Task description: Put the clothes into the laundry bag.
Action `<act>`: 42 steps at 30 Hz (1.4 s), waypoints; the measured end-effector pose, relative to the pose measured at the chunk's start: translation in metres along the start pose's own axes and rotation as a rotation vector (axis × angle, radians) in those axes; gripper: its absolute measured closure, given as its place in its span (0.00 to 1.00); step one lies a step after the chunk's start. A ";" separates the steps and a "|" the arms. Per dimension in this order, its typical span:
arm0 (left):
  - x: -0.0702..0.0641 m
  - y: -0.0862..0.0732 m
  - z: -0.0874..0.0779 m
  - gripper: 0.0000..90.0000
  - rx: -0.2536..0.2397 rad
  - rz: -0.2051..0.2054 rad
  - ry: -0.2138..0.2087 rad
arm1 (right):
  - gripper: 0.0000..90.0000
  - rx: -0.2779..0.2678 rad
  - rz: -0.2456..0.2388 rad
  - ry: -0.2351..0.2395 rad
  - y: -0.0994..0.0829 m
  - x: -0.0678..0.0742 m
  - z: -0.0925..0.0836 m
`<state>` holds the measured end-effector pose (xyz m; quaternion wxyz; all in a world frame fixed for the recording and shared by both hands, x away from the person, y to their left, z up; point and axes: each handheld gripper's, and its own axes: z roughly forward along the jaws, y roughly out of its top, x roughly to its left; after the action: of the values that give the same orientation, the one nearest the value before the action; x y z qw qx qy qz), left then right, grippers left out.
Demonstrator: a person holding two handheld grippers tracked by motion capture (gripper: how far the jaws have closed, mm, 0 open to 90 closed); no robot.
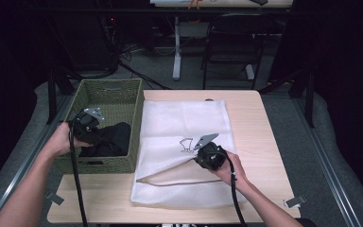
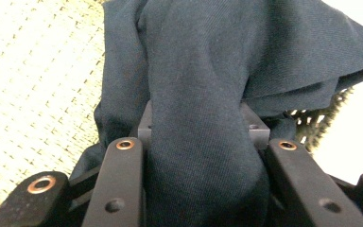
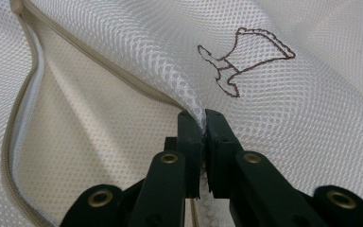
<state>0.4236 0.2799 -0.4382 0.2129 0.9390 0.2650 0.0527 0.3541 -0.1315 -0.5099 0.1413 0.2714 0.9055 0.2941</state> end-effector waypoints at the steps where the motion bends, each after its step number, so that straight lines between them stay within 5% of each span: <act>1: -0.001 0.001 -0.002 0.71 0.001 0.000 0.001 | 0.96 -0.002 -0.001 0.000 0.000 0.000 0.000; 11: -0.003 0.006 -0.024 0.71 -0.036 -0.001 0.031 | 0.96 0.000 0.004 -0.001 0.000 0.000 0.000; 25: -0.007 0.013 -0.067 0.71 -0.017 0.015 0.100 | 0.96 0.001 0.004 -0.003 0.000 0.001 0.000; 42: -0.037 0.023 -0.091 0.71 -0.006 0.064 0.081 | 0.96 0.004 0.004 -0.002 0.000 0.000 0.000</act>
<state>0.3835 0.2764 -0.3451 0.2031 0.9434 0.2430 0.0983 0.3545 -0.1314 -0.5095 0.1411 0.2739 0.9052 0.2925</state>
